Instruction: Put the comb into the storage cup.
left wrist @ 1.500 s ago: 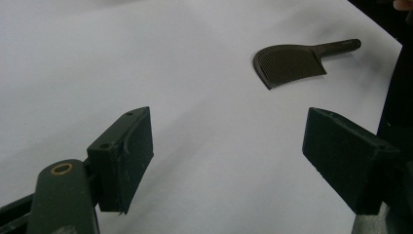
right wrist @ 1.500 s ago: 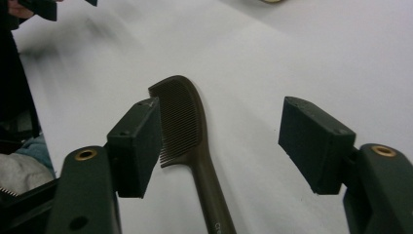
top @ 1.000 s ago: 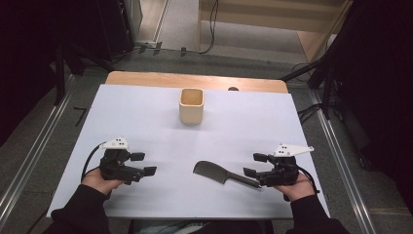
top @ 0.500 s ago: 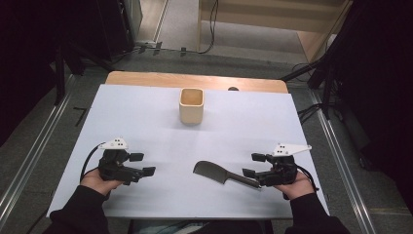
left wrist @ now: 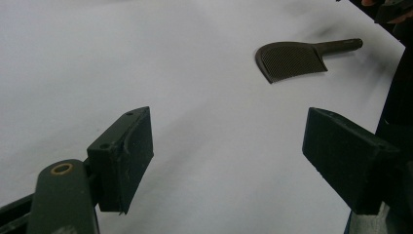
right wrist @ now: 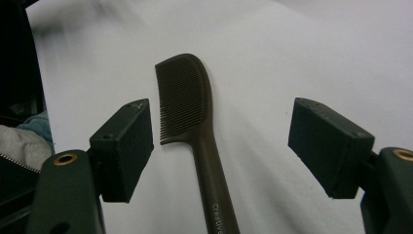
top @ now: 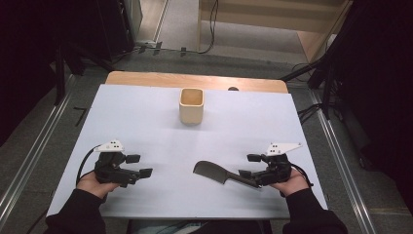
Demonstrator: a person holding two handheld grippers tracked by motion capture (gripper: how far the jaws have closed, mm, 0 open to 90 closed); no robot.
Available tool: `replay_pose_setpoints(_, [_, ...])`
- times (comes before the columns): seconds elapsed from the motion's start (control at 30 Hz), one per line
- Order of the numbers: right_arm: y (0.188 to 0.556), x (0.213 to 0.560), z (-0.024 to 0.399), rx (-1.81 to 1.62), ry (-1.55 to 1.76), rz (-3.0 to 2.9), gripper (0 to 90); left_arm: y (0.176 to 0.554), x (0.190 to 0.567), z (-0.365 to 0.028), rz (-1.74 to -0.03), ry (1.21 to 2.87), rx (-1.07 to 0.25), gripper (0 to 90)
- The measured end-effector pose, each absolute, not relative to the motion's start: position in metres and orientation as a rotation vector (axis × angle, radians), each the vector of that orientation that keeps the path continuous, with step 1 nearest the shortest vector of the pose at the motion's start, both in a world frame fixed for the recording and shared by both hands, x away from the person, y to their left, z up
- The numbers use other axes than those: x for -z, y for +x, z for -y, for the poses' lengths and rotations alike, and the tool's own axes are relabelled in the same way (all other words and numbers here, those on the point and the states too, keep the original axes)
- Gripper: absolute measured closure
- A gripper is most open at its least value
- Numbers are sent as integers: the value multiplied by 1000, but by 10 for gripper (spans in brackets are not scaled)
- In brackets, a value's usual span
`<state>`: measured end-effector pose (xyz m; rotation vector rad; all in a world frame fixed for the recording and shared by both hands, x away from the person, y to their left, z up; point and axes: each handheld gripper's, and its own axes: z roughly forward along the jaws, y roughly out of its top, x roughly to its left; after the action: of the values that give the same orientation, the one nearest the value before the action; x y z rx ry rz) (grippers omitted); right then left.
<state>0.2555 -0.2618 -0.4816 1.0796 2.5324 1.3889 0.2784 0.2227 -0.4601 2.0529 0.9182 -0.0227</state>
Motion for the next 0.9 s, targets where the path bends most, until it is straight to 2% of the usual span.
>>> replay_pose_setpoints(0.9, [252,501,263,-1261,1094,-2595,254,288,457,-216,-896,2036,25,193])
